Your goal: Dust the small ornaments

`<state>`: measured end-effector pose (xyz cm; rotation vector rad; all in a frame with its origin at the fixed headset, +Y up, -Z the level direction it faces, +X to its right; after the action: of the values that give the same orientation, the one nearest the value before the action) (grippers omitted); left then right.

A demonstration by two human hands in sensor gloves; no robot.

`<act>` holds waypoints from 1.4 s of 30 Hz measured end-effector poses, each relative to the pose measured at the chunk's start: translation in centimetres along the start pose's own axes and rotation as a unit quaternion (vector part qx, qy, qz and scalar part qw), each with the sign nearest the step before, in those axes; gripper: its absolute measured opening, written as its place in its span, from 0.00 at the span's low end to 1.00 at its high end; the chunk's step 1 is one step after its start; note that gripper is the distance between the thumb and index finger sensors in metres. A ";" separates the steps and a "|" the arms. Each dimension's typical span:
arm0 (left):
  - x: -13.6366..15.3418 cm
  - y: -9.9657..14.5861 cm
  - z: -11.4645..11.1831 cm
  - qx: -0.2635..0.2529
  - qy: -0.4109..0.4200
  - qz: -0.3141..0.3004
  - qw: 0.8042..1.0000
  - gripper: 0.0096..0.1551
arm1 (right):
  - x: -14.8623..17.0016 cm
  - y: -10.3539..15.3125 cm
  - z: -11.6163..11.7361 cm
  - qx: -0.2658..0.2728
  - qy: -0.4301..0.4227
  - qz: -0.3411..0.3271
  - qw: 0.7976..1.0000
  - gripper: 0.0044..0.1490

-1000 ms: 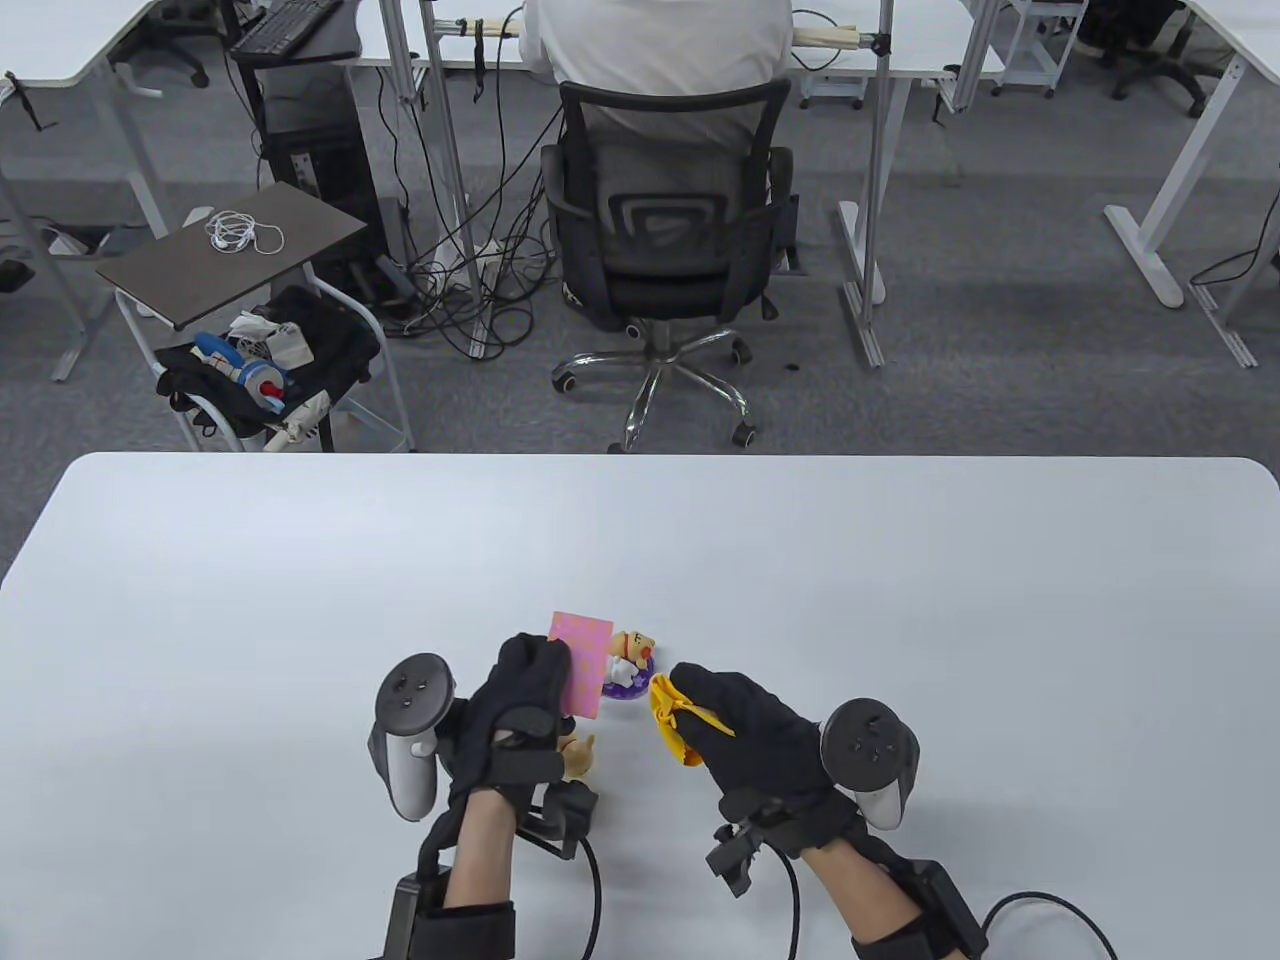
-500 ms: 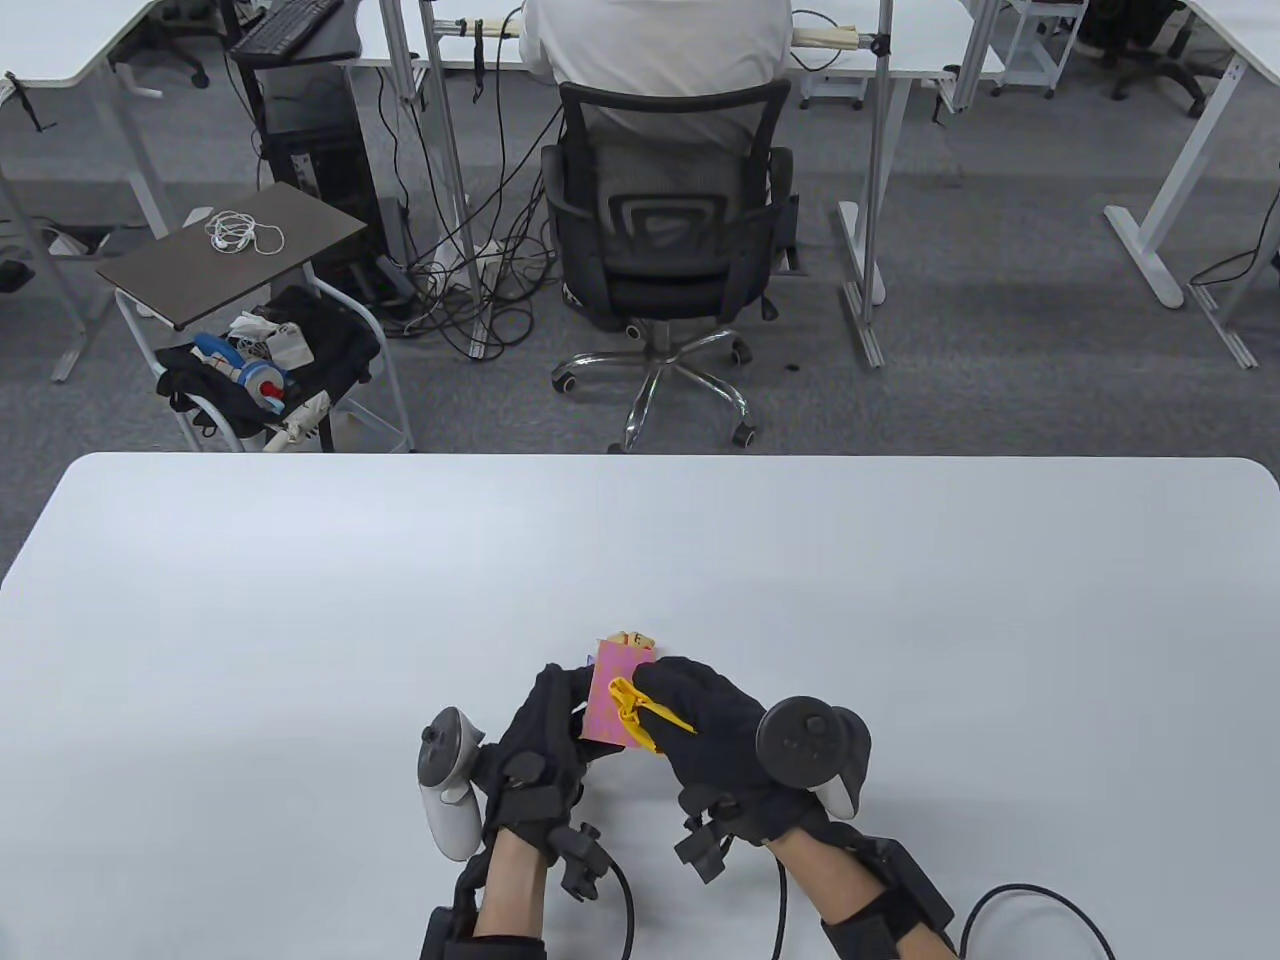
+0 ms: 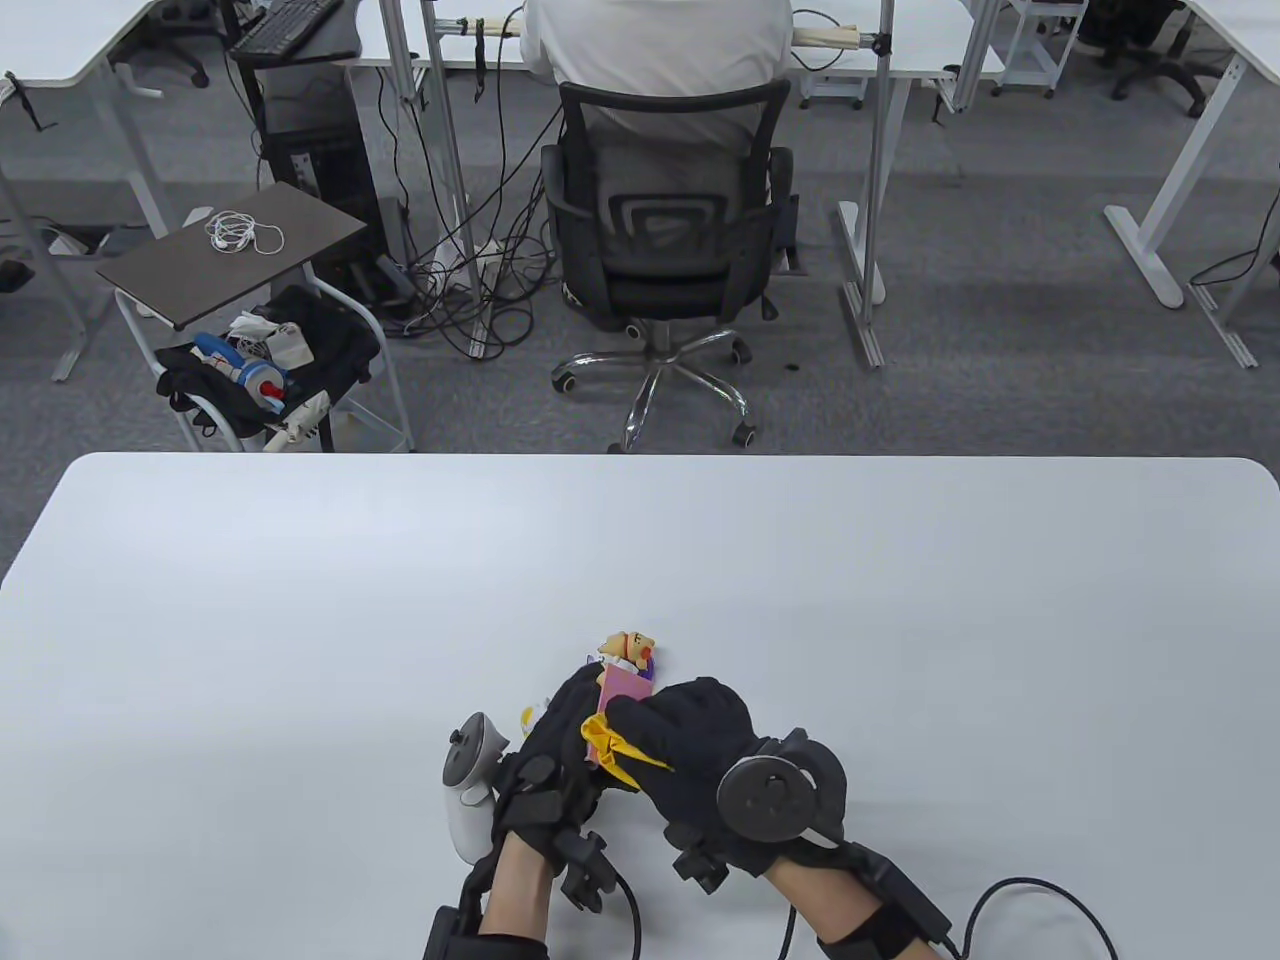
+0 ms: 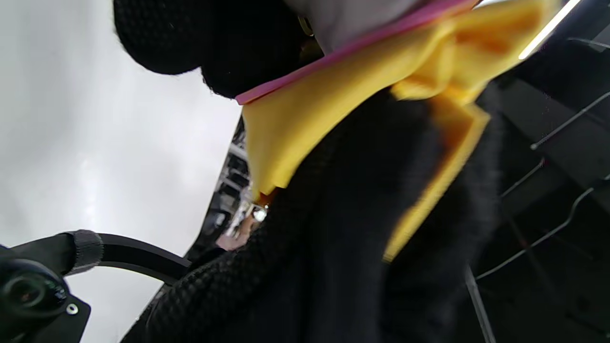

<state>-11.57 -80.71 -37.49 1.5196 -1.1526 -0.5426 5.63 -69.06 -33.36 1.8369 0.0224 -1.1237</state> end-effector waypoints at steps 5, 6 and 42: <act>-0.3 -0.2 -1.3 0.057 -0.012 0.001 0.998 0.34 | 2.3 -0.5 -1.9 0.061 -0.012 0.067 0.996 0.30; -0.5 -0.2 -1.3 0.055 -0.016 -0.003 0.998 0.33 | 2.8 -0.5 -2.1 0.065 -0.012 0.074 0.995 0.30; -0.4 -0.1 0.9 -0.025 -0.044 -0.057 0.997 0.29 | 7.8 0.2 0.3 -0.006 -0.374 0.281 0.883 0.31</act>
<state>-12.41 -80.80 -37.93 1.5383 -1.1147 -0.7166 10.05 -72.63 -38.73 1.1592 -0.8922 -1.3067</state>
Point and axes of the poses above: the tracker on the back of each hand, its own x axis roughly to the little-finger side, its own y axis roughly from the fingertips to the wrist, z = x × y, the point moved 2 cm from there along -y, roughly from the wrist to the fingertips, and after that the axes turned 1 degree about z, right-handed, at the moved point
